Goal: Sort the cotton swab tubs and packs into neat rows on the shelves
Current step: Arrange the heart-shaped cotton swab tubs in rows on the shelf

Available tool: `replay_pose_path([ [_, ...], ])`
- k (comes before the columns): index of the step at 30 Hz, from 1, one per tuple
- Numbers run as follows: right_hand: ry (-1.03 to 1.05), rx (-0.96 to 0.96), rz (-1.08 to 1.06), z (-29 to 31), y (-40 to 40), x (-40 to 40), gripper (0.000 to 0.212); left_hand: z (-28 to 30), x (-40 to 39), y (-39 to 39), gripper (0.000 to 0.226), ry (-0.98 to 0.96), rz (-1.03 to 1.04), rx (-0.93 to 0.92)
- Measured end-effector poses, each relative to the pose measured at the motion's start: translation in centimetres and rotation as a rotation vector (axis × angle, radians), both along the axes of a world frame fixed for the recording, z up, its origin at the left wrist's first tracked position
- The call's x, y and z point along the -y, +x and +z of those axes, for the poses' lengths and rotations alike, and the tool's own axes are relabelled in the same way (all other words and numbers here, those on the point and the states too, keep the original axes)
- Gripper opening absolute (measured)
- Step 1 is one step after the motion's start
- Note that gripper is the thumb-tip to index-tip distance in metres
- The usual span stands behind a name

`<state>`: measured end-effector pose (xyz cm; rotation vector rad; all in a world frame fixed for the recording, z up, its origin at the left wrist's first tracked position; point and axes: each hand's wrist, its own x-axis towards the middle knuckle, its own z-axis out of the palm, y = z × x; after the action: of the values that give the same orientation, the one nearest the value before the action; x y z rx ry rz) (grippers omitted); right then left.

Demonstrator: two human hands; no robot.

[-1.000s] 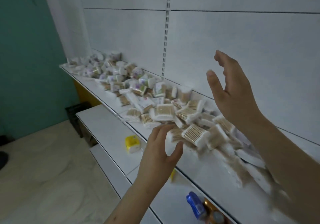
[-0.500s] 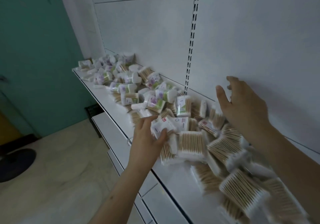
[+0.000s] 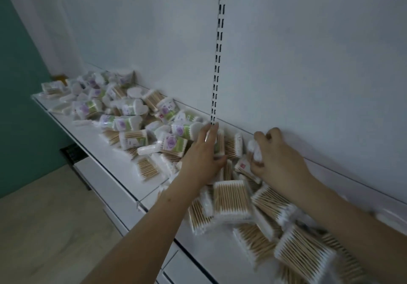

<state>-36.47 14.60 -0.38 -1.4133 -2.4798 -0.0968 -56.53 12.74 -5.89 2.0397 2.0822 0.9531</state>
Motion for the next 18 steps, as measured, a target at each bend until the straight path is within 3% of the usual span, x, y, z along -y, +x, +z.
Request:
replay_pose_path([
  [3,-0.065,-0.018,0.007,0.0,0.3,0.7,0.053,0.6,-0.8,0.1,0.096,-0.037,-0.042,-0.068],
  [6,-0.071,-0.166,0.005,0.4,1.0,1.3,0.053,2.1,-0.1,0.3,0.093,-0.01,-0.073,-0.031],
  [9,-0.072,-0.338,-0.007,1.2,2.2,2.2,0.06,3.7,1.5,-0.4,0.093,0.029,-0.113,0.151],
  [14,-0.097,-0.608,-0.081,3.6,4.1,5.5,0.03,5.4,5.6,-1.4,0.082,0.136,-0.119,0.402],
  [18,-0.214,-0.928,-0.158,3.7,4.9,9.0,0.017,5.5,9.2,0.1,0.074,0.094,-0.245,0.733],
])
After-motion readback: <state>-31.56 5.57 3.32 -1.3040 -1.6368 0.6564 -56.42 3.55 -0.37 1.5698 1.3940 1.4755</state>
